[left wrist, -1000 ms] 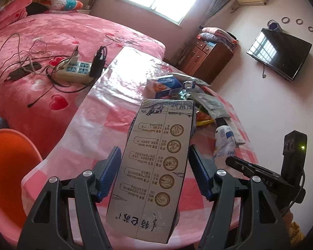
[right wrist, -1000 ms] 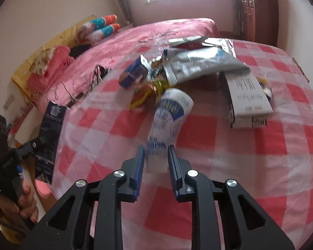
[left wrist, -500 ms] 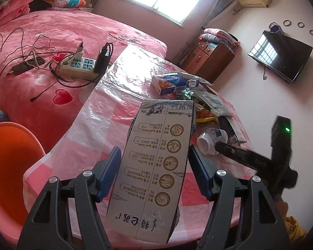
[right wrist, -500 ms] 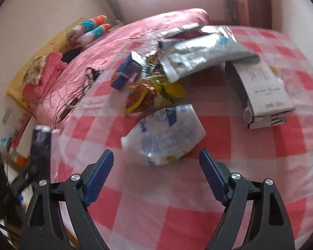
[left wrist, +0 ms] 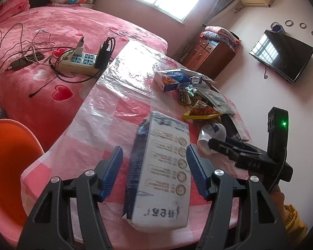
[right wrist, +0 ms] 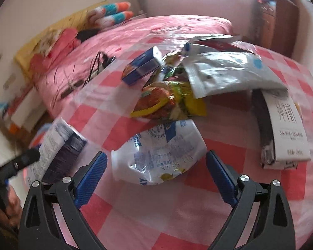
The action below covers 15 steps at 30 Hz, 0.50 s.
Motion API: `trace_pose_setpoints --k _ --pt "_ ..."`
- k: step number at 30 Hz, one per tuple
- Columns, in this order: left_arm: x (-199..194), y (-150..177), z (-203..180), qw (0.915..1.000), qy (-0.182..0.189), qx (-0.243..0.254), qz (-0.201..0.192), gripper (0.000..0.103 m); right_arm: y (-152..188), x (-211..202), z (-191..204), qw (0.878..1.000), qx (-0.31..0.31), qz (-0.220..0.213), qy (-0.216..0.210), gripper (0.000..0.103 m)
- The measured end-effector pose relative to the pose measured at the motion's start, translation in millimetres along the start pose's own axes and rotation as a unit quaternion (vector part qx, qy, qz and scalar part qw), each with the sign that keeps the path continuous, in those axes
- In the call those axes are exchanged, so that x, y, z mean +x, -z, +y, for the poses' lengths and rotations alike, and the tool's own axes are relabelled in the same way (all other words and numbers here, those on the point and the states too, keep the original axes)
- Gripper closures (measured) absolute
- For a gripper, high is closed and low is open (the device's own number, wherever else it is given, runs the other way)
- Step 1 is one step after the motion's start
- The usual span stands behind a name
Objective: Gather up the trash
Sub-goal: 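Carry carton and bag to the orange bucket and open both tools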
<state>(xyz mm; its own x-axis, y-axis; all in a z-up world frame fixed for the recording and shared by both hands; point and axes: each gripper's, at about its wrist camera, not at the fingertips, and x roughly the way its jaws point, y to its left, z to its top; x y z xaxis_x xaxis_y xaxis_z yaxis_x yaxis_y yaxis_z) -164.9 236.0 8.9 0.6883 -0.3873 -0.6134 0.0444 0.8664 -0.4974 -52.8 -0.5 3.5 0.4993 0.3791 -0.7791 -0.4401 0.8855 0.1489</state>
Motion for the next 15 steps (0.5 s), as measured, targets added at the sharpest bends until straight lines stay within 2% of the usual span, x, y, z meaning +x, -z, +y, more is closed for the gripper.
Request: trace_pose_setpoints --k 3,9,11,13,15 --pt "3.6 0.9 -0.8 1.0 0.0 -0.001 0.005 0.039 4.4 6.7 7.0 1.0 -0.022 0.007 0.018 0.009" --pt "12.4 4.0 -8.8 0.9996 -0.006 0.017 0.022 0.038 4.0 11.1 10.7 0.999 -0.04 0.01 0.025 0.009" --pt "13.6 4.5 -14.4 0.999 -0.018 0.033 0.023 0.036 2.7 12.2 9.8 0.999 -0.039 0.01 0.025 0.009" --pt "15.1 5.3 -20.7 0.9975 -0.037 0.054 0.025 0.028 1.3 14.0 10.8 0.999 -0.039 0.011 0.027 0.009" --pt "16.5 5.5 -29.6 0.995 -0.056 0.078 0.027 0.027 1.8 13.1 11.4 0.998 -0.041 0.01 0.037 0.013"
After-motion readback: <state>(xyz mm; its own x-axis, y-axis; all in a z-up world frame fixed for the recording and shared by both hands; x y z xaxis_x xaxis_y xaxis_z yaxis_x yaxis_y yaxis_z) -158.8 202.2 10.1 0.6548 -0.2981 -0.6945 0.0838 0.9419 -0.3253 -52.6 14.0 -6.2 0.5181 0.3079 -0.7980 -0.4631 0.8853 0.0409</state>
